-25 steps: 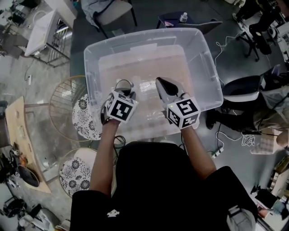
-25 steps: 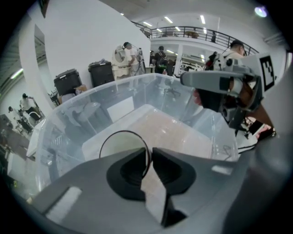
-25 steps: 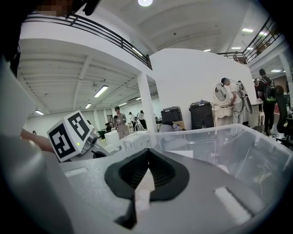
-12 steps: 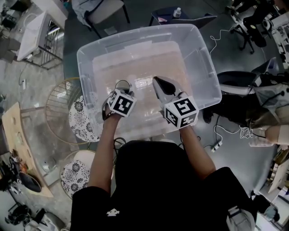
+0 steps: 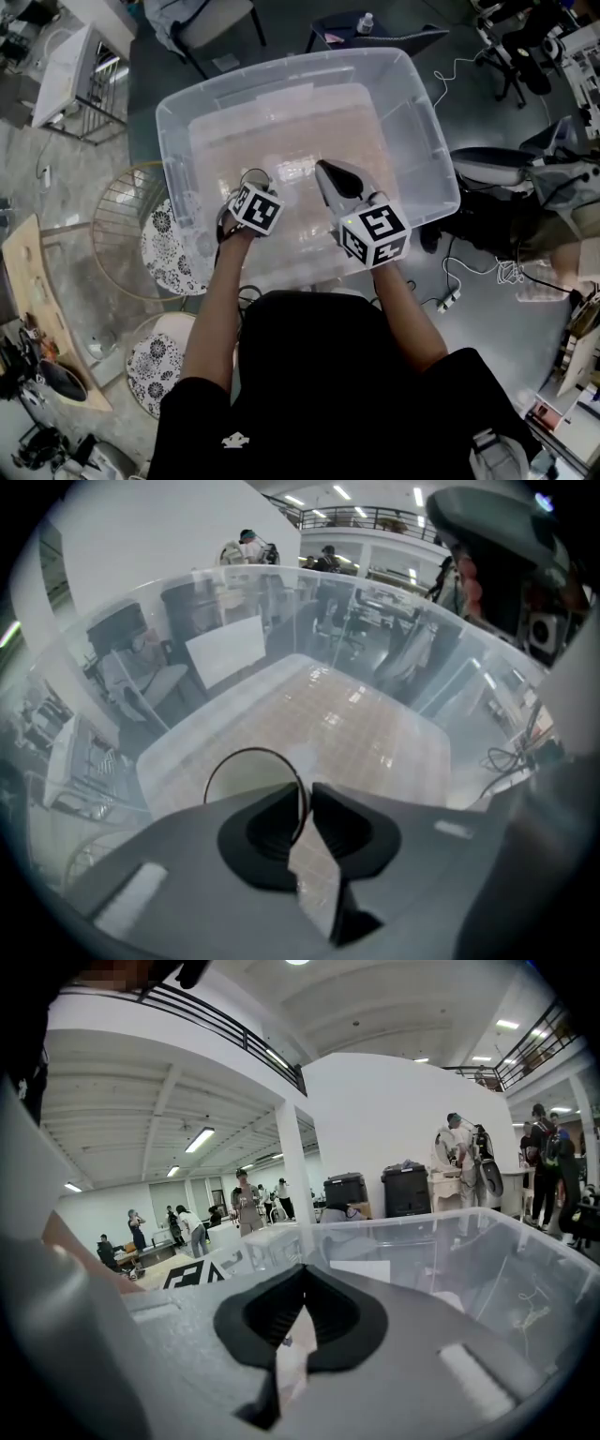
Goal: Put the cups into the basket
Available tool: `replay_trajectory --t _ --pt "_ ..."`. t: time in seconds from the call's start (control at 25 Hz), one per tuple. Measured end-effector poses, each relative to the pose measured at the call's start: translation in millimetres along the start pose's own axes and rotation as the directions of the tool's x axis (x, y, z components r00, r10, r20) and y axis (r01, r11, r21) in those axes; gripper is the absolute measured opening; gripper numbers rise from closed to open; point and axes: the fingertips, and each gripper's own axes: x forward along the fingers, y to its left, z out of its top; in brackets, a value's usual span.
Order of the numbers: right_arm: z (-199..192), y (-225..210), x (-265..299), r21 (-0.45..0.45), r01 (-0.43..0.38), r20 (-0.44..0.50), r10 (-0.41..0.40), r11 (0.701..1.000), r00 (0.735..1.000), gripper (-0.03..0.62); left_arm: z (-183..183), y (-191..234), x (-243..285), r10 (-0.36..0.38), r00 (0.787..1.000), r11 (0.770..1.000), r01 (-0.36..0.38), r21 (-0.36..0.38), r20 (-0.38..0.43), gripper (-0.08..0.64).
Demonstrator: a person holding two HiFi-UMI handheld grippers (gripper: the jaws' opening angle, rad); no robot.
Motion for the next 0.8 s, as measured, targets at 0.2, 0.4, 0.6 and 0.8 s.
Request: replay_trajectory --t 0.2,0.4,0.6,0.8 --pt "-2 1 1 -0.002 0.005 -0.004 -0.005 1.0 1.0 0.0 1 11 10 0.034 0.999 0.997 -0.032 0.064 -0.024 0.054" --pt "-2 0 -1 -0.008 0.017 -0.006 -0.017 1.0 1.0 0.0 -7 14 22 0.037 0.998 0.996 -0.032 0.085 -0.051 0.055" --pt "-2 -2 -1 -0.004 0.027 -0.008 -0.027 1.0 1.0 0.0 -16 13 39 0.027 0.998 0.992 -0.019 0.122 -0.064 0.06" --pt "-4 -3 1 -0.005 0.03 -0.013 -0.03 1.0 0.999 0.0 -27 15 51 0.036 0.995 0.988 -0.021 0.151 -0.097 0.069"
